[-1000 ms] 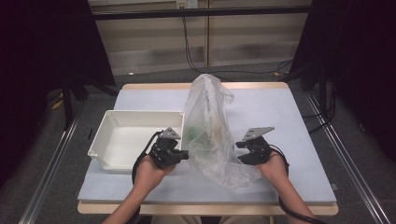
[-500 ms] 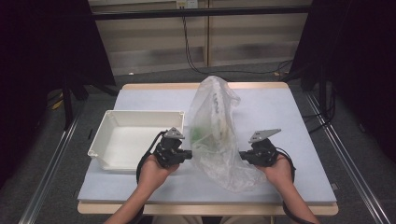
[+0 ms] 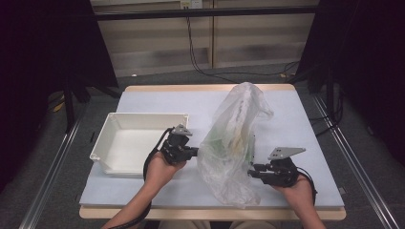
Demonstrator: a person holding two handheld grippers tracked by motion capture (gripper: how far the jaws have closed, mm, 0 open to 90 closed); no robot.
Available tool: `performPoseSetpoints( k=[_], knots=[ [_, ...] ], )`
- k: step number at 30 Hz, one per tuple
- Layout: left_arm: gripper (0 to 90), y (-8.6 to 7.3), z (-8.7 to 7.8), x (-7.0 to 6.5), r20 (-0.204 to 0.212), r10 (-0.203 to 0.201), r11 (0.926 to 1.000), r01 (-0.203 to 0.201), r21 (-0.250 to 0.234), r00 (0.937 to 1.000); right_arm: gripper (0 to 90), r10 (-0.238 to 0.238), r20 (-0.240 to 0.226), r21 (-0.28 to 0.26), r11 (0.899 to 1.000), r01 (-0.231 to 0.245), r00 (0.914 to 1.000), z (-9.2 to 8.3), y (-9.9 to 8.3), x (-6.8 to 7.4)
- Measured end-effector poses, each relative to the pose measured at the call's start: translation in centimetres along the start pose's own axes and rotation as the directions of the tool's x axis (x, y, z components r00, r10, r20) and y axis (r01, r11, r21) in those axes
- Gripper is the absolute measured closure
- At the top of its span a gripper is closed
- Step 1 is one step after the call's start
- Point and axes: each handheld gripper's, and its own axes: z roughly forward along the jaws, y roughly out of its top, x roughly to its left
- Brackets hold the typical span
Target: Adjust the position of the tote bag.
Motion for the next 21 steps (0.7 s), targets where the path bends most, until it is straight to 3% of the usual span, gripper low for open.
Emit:
performPoseSetpoints(
  k=[2, 3, 5, 11, 13, 19, 21],
  knots=[
    [90.0, 0.0, 0.0, 0.1, 0.007, 0.000, 1.0000, 0.000, 0.003, 1.0000, 59.8, 0.021, 0.007, -0.020, 1.000, -0.021, 0.9998, -0.3, 0.1, -0.3],
    [90.0, 0.0, 0.0, 0.2, 0.014, -0.006, 0.9999, 0.006, -0.009, 0.9999, 51.2, 0.060, 0.054, -0.047, 0.997, -0.058, 0.9967, -0.8, 0.6, -1.2],
    [90.0, -0.1, -0.1, 0.3, 0.014, -0.010, 0.9999, 0.010, -0.007, 0.9999, 47.5, 0.083, 0.060, -0.059, 0.995, -0.079, 0.9948, -0.7, 0.9, -2.0],
    [90.0, -0.1, -0.2, 0.3, 0.017, -0.008, 1.0000, 0.008, -0.005, 0.9998, 40.9, 0.083, 0.107, -0.067, 0.995, -0.076, 0.9907, 1.1, 3.0, -4.0],
    [90.0, -0.1, -0.2, 0.3, 0.019, -0.010, 0.9999, 0.010, -0.010, 0.9998, 38.8, 0.105, 0.109, -0.073, 0.993, -0.098, 0.9884, 1.8, 3.8, -4.6],
    [90.0, -0.2, -0.4, 0.5, 0.027, -0.011, 0.9999, 0.011, -0.012, 0.9996, 35.0, 0.063, 0.151, -0.053, 0.997, -0.056, 0.9866, 3.6, 5.7, -5.5],
    [90.0, -0.1, -0.5, 0.4, 0.016, -0.010, 0.9999, 0.010, -0.008, 0.9998, 34.1, 0.083, 0.143, -0.064, 0.995, -0.074, 0.9863, 4.0, 5.9, -5.8]
  ],
)
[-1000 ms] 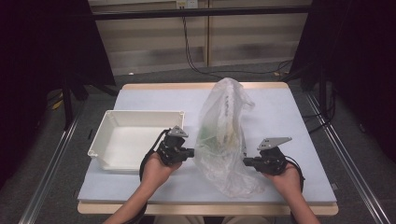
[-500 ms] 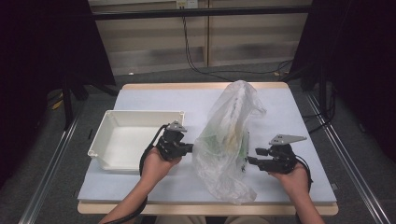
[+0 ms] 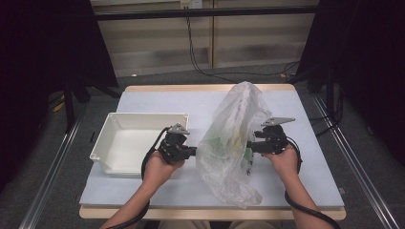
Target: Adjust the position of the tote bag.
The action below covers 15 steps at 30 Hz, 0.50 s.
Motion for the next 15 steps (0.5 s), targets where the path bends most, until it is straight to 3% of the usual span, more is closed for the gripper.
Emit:
performPoseSetpoints(
  k=[1, 2, 4, 6, 7, 10, 13, 15],
  knots=[
    [90.0, 0.00, 0.00, 0.00, 0.000, 0.000, 1.0000, 0.000, 0.000, 1.0000, 34.1, 0.000, 0.000, 0.000, 1.000, 0.000, 1.0000, 0.00, 0.00, 0.00],
    [90.0, -0.04, -0.06, 0.13, 0.002, -0.002, 0.9999, 0.002, -0.010, 1.0000, 38.0, 0.024, -0.019, -0.014, 1.000, -0.025, 0.9995, 0.42, 0.03, -0.32],
    [90.0, -0.02, -0.16, 0.19, -0.001, -0.004, 1.0000, 0.004, -0.008, 1.0000, 47.1, 0.025, -0.032, 0.007, 1.000, -0.025, 0.9992, 0.77, -0.05, -0.41],
    [90.0, -0.01, -0.20, 0.23, -0.004, -0.004, 0.9999, 0.004, -0.009, 1.0000, 63.9, 0.000, -0.039, 0.017, 1.000, 0.001, 0.9992, 0.95, -0.13, -0.32],
    [90.0, -0.01, -0.20, 0.23, -0.004, -0.004, 0.9999, 0.004, -0.009, 1.0000, 63.9, 0.000, -0.039, 0.017, 1.000, 0.001, 0.9992, 0.95, -0.13, -0.32],
    [90.0, 0.08, -0.27, 0.42, -0.005, -0.007, 0.9999, 0.007, -0.008, 1.0000, 85.8, 0.011, -0.064, 0.018, 1.000, -0.010, 0.9979, 0.71, -0.34, -0.43],
    [90.0, 0.14, -0.31, 0.49, -0.007, -0.012, 0.9999, 0.012, -0.003, 0.9999, 90.0, 0.010, -0.072, 0.000, 1.000, -0.010, 0.9973, 0.42, -0.59, -0.52],
    [90.0, 0.25, -0.20, 0.56, 0.004, -0.013, 0.9998, 0.013, -0.017, 0.9999, 90.0, 0.012, -0.091, 0.019, 1.000, -0.010, 0.9958, 0.26, -0.90, -0.60]
  ],
)
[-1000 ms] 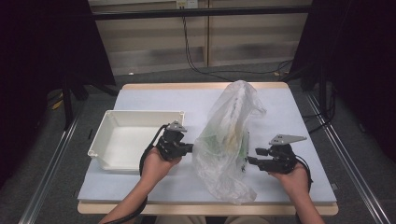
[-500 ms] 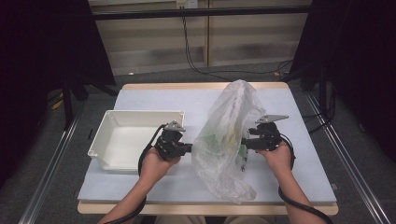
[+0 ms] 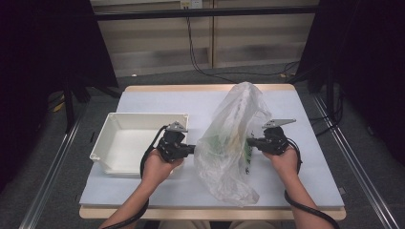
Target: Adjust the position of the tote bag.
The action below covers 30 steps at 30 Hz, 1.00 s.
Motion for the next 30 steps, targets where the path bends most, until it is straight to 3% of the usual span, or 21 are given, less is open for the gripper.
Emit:
performPoseSetpoints(
  k=[6, 9, 10, 11, 15, 19, 23, 25, 28, 30],
  knots=[
    [90.0, 0.1, -0.2, 0.1, -0.015, -0.001, 1.0000, 0.001, 0.002, 0.9999, 90.0, 0.031, 0.001, -0.025, 0.999, -0.031, 0.9995, -0.5, -0.5, -0.2],
    [90.0, 0.1, -0.1, 0.0, -0.008, 0.003, 1.0000, -0.003, 0.001, 1.0000, 68.1, 0.051, 0.034, -0.067, 0.997, -0.048, 0.9981, -0.8, -0.3, -0.2],
    [90.0, 0.1, -0.1, 0.0, -0.008, 0.003, 1.0000, -0.003, 0.001, 1.0000, 68.1, 0.051, 0.034, -0.067, 0.997, -0.048, 0.9981, -0.8, -0.3, -0.2],
    [90.0, 0.0, -0.1, 0.0, -0.010, 0.006, 1.0000, -0.005, 0.008, 0.9999, 52.8, 0.066, 0.054, -0.077, 0.995, -0.062, 0.9964, -0.7, -0.1, -0.2],
    [90.0, 0.0, -0.2, 0.0, -0.008, 0.004, 1.0000, -0.004, 0.007, 1.0000, 39.5, 0.041, 0.112, -0.053, 0.998, -0.035, 0.9928, -0.1, 0.4, -0.3],
    [90.0, -0.1, -0.1, 0.0, -0.008, 0.002, 1.0000, -0.002, 0.002, 1.0000, 33.1, 0.045, 0.134, -0.038, 0.998, -0.040, 0.9900, 0.4, 0.5, -0.9],
    [90.0, 0.0, -0.1, 0.1, -0.008, 0.002, 1.0000, -0.001, 0.008, 1.0000, 30.3, 0.042, 0.100, 0.002, 0.999, -0.043, 0.9941, 1.5, 0.5, -0.8],
    [90.0, -0.1, -0.1, 0.1, -0.012, 0.004, 0.9999, -0.004, 0.014, 0.9999, 28.4, 0.007, 0.106, 0.039, 0.999, -0.011, 0.9943, 2.3, 0.5, -0.5],
    [90.0, -0.1, -0.1, 0.1, -0.001, 0.003, 0.9998, -0.003, 0.021, 1.0000, 28.9, 0.009, 0.100, 0.035, 0.999, -0.012, 0.9950, 2.7, 0.6, -0.4],
    [90.0, -0.1, -0.1, 0.2, -0.002, 0.002, 0.9998, -0.002, 0.021, 1.0000, 42.6, 0.023, 0.066, 0.040, 0.999, -0.026, 0.9975, 2.8, 0.7, -0.4]
  ],
)
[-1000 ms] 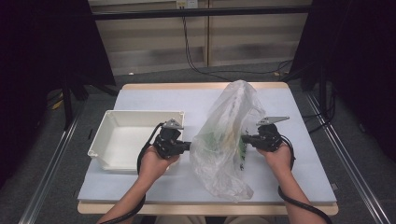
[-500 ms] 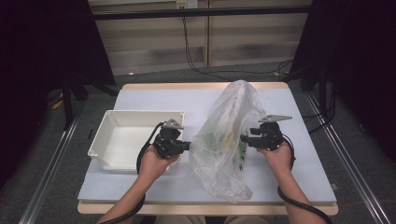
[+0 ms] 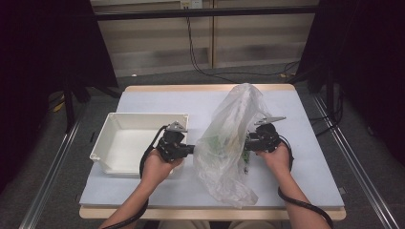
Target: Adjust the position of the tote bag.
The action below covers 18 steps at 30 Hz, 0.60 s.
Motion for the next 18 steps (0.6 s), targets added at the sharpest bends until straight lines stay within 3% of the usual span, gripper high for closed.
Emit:
performPoseSetpoints(
  k=[2, 5, 7, 18],
  knots=[
    [90.0, -0.1, 0.1, 0.0, -0.004, 0.001, 0.9999, -0.001, -0.010, 1.0000, 48.6, -0.013, -0.008, 0.008, 1.000, 0.013, 0.9999, 0.0, 0.2, 0.2],
    [90.0, -0.1, 0.0, 0.0, -0.014, -0.001, 1.0000, 0.001, -0.003, 0.9999, 79.0, -0.017, -0.022, 0.004, 1.000, 0.017, 0.9996, -0.4, 0.4, 0.2],
    [90.0, 0.0, 0.0, 0.1, -0.011, -0.007, 0.9999, 0.007, -0.012, 0.9999, 89.2, -0.012, -0.025, 0.006, 1.000, 0.012, 0.9996, -0.6, 0.5, 0.1],
    [90.0, 0.9, -0.3, 0.6, -0.030, -0.020, 0.9996, 0.020, -0.022, 0.9993, 90.0, -0.020, -0.027, -0.057, 0.998, 0.019, 0.9994, -3.1, -0.6, 0.5]
  ],
)
